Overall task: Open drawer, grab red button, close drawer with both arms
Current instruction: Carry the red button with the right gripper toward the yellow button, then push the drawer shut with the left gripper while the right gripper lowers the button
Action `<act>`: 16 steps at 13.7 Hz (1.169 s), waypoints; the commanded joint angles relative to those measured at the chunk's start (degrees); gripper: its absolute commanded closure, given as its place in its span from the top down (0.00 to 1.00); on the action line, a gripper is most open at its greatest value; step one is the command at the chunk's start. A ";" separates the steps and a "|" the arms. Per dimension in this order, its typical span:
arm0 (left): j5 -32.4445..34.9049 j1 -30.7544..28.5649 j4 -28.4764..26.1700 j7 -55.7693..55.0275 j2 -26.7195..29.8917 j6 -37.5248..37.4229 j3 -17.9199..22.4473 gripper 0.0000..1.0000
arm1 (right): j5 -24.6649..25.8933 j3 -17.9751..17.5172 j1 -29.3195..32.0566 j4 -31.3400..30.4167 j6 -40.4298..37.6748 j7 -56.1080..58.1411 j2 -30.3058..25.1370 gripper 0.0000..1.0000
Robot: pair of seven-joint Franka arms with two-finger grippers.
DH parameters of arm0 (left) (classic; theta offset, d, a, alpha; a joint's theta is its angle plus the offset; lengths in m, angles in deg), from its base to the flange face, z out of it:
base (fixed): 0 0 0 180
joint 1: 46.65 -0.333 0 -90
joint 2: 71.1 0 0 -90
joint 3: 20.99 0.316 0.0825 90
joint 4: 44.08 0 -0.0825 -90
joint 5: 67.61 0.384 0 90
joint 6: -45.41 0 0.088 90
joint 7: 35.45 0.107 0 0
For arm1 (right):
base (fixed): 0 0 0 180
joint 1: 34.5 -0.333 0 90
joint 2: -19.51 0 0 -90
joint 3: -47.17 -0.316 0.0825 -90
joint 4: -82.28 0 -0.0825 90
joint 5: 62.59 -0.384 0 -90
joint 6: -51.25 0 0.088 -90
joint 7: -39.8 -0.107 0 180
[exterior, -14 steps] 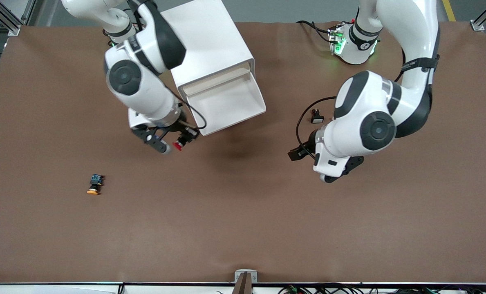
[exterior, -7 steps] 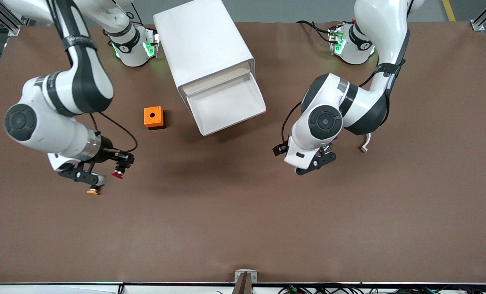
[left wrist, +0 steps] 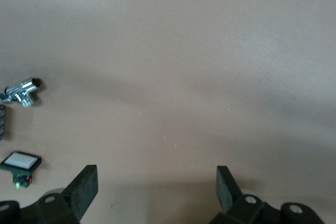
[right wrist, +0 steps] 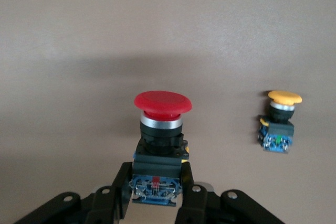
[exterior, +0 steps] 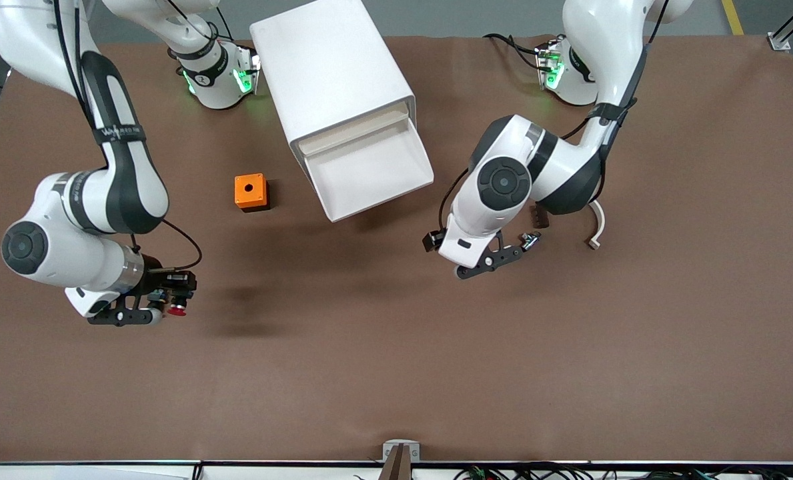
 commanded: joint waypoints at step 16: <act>-0.81 11.48 1.01 -14.09 -5.98 1.91 -1.34 1.00 | 1.19 -1.18 2.94 1.29 8.15 1.70 11.59 0.34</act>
